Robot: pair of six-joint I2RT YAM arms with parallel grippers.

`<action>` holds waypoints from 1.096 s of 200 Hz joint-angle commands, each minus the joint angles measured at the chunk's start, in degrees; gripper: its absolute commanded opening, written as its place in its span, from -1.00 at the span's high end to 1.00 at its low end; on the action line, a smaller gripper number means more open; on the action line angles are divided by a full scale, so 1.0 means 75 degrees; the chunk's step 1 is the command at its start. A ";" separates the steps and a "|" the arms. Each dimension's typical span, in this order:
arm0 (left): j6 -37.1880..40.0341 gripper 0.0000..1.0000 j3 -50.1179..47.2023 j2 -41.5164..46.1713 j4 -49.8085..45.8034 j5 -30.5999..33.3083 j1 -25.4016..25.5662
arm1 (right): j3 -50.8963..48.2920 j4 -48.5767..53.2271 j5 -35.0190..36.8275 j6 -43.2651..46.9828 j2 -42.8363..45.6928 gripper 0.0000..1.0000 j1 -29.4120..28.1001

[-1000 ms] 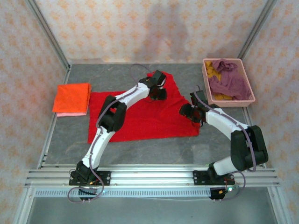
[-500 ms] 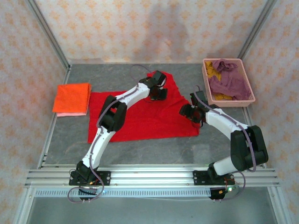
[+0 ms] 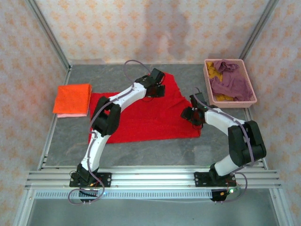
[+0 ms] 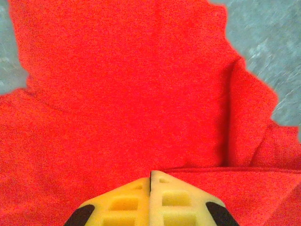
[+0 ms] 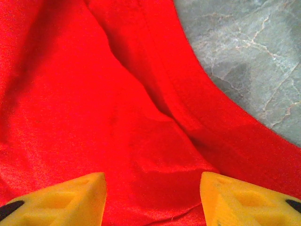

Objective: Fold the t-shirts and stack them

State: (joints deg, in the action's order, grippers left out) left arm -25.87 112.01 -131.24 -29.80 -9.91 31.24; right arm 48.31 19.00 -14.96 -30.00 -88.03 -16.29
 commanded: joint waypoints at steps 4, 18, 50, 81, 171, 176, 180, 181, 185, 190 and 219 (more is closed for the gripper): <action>-0.0087 1.00 -0.0137 0.0209 0.0209 0.0184 -0.0019 | -0.0055 -0.0108 0.0171 -0.0079 -0.0117 -0.09 0.0040; -0.0089 0.93 0.0082 0.0006 0.0125 -0.0279 -0.0015 | -0.0055 -0.0131 0.0143 -0.0091 -0.0142 -0.09 0.0042; -0.0254 0.28 0.0401 -0.0367 0.0138 -0.0634 0.0051 | -0.0055 -0.0143 0.0108 -0.0081 -0.0190 -0.09 0.0048; -0.0342 0.26 0.0675 -0.0712 -0.0051 -0.0654 0.0044 | -0.0066 -0.0109 0.0120 -0.0067 -0.0179 -0.09 0.0046; -0.0476 0.60 0.0863 -0.1181 -0.0227 -0.0951 0.0071 | -0.0067 -0.0132 0.0094 -0.0067 -0.0220 -0.10 0.0051; -0.0477 0.62 0.0853 -0.1181 -0.0222 -0.0963 0.0082 | -0.0067 -0.0132 0.0096 -0.0076 -0.0216 -0.09 0.0050; -0.0487 0.64 0.0838 -0.1181 -0.0222 -0.0974 0.0077 | -0.0064 -0.0132 0.0078 -0.0077 -0.0217 -0.09 0.0051; -0.0488 0.64 0.0839 -0.1181 -0.0222 -0.0975 0.0082 | -0.0060 -0.0132 0.0081 -0.0078 -0.0216 -0.09 0.0046; -0.0485 0.66 0.0828 -0.1181 -0.0222 -0.0986 0.0076 | -0.0067 -0.0132 0.0079 -0.0073 -0.0228 -0.09 0.0050; -0.0488 0.67 0.0828 -0.1181 -0.0222 -0.0997 0.0083 | -0.0068 -0.0132 0.0080 -0.0076 -0.0237 -0.09 0.0047; -0.0524 0.70 0.0755 -0.1101 -0.0199 -0.1068 0.0078 | -0.0070 -0.0143 0.0067 -0.0068 -0.0262 -0.10 0.0047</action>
State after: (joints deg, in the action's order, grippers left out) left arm -29.08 116.97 -139.28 -30.30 -17.04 31.53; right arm 48.31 18.33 -15.03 -30.00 -89.38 -16.29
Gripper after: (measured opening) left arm 0.152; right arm 0.548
